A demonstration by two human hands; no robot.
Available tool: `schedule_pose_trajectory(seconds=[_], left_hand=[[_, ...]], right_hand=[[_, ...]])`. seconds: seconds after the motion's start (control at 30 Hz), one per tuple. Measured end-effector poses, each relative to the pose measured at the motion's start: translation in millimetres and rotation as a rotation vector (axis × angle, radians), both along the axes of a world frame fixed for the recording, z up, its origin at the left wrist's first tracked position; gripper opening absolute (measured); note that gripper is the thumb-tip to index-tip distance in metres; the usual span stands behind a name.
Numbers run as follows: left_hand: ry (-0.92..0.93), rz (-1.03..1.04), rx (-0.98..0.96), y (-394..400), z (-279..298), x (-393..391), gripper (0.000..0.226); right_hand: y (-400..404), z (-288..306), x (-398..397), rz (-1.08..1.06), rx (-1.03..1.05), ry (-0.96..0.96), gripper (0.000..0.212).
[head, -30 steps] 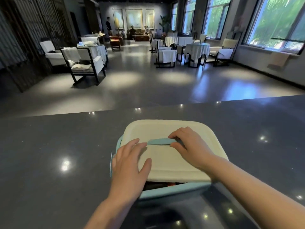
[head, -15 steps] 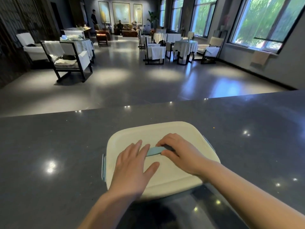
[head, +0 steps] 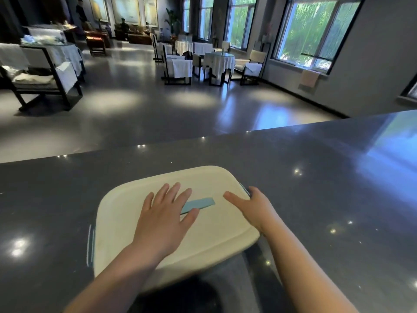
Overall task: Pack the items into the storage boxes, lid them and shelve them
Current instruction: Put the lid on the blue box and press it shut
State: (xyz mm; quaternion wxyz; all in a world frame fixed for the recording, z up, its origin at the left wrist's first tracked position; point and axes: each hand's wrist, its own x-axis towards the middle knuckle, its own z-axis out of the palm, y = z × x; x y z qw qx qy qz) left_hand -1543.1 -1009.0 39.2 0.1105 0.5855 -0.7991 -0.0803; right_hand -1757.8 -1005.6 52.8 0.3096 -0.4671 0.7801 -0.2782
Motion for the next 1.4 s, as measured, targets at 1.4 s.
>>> schedule_pose_trajectory(seconds=[1.4], left_hand=[[1.281,0.583,0.044,76,-3,88,0.044]], right_hand=[[31,-7,130,0.984,-0.287,0.538,0.067]])
